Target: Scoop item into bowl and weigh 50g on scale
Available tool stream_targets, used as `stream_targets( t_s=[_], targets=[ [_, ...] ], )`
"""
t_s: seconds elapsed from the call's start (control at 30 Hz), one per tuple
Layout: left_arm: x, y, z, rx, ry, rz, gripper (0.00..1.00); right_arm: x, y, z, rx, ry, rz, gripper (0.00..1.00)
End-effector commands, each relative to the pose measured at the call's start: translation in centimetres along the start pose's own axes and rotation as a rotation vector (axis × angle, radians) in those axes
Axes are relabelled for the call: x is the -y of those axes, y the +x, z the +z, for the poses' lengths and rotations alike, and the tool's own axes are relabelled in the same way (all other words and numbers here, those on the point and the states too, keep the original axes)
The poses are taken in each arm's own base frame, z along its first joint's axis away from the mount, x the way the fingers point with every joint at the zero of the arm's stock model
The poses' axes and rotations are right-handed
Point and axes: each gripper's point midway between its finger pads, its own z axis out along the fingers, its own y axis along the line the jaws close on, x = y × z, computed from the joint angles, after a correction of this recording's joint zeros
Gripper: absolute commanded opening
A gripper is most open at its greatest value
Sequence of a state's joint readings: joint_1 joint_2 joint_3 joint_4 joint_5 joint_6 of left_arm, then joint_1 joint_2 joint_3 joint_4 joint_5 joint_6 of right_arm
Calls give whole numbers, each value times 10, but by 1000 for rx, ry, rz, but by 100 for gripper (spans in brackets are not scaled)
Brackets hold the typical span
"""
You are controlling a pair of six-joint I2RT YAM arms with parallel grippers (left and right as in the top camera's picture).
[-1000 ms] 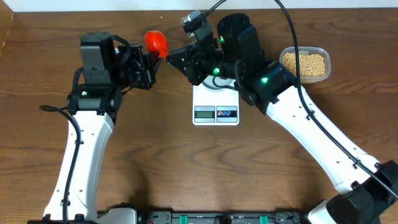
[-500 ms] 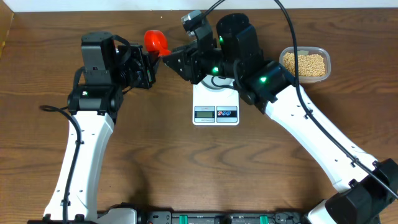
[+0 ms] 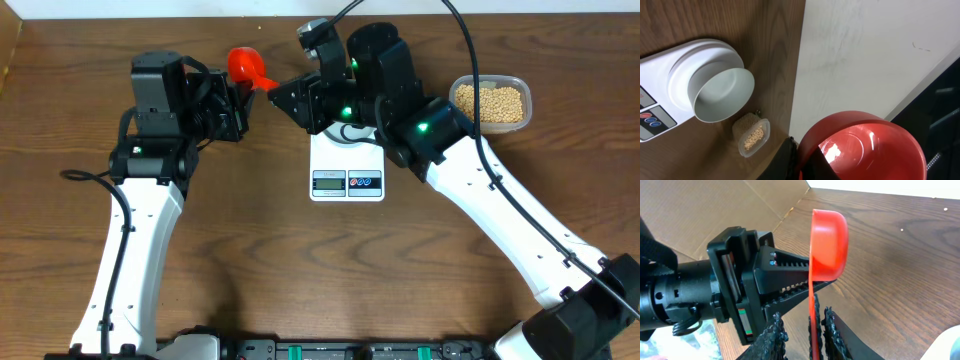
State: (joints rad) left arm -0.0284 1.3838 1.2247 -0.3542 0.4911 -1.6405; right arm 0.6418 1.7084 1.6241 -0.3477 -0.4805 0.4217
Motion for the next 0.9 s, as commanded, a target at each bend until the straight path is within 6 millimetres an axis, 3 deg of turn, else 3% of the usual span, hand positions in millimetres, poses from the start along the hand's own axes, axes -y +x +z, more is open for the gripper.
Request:
stream_targets(
  t_s=[0.0,0.47,0.67,0.87],
  targets=[
    [7,1,-3,6,19,30,7,6,-4,2,10,21,30,25],
    [7,1,-3,6,19,29,7,5,-1,7,7,30,41,17],
    [6,2,-3,5,18,30,7,13,5,15,-11,39,66,1],
    [5,1,-3,7,12,31,7,14,-2,14,20,50,55,1]
  ],
)
